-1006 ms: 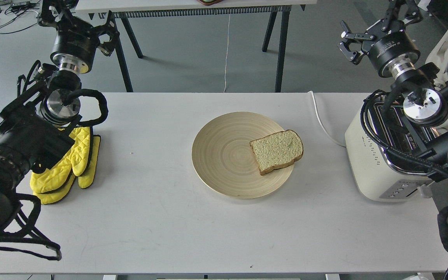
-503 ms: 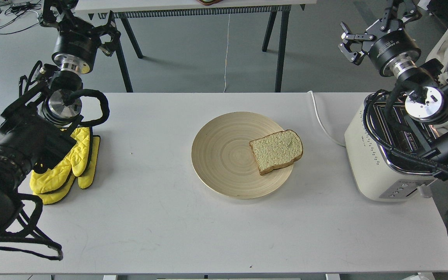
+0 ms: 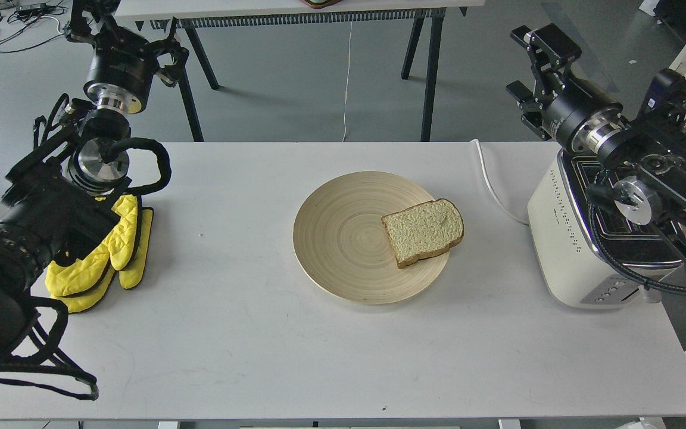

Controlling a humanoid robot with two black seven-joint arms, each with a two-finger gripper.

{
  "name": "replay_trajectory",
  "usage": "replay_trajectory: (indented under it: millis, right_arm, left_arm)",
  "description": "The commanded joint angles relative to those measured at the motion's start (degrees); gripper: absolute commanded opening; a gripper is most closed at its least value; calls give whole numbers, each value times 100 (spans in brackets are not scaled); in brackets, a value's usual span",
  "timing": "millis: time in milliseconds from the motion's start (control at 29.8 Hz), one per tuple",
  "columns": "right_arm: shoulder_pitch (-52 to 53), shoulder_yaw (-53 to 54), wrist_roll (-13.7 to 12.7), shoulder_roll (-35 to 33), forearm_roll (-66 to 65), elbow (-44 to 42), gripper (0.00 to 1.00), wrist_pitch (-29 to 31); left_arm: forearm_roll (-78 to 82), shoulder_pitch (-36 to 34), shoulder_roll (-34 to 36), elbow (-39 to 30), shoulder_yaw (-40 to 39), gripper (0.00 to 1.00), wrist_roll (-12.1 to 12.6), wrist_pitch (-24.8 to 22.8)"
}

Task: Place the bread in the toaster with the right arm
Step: 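Move the right gripper toward the bread slice in the wooden bowl, then close the right gripper on the edge of the bread slice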

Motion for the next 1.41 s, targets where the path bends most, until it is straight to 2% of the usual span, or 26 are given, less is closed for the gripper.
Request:
replay_trajectory:
  millis: [0, 168, 302, 503, 737, 804, 1240, 1374]
  right_arm:
    - [45, -509, -262, -89, -669, 203, 98, -134]
    - [107, -1238, -562, -80, -1160, 133, 98, -134]
    - [63, -1766, -553, 16, -1925, -243, 98, -134]
    - [-8, -1978, -500, 561, -2023, -842, 96, -125]
    - [19, -2601, -500, 1185, -2032, -1501, 83, -125]
    - [27, -2654, -509, 1308, -2032, -1650, 82, -134]
    - [-148, -2690, -518, 1396, -2006, -1915, 76, -143]
    - [-218, -2655, -509, 1528, -1997, -1915, 70, -151]
  left_arm:
    - [0, 0, -1, 1, 0, 100, 0, 0]
    - [9, 0, -1, -8, 0, 100, -8, 0]
    - [9, 0, -10, -8, 8, 100, -8, 0]
    - [9, -9, -28, -8, 0, 100, -17, 0]
    - [9, -9, -28, -8, 0, 100, -61, 0]
    - [0, 0, -28, 1, 0, 100, -61, 0]
    - [0, 0, -28, 1, 0, 100, -61, 0]
    - [9, -9, -28, -8, 0, 100, -61, 0]
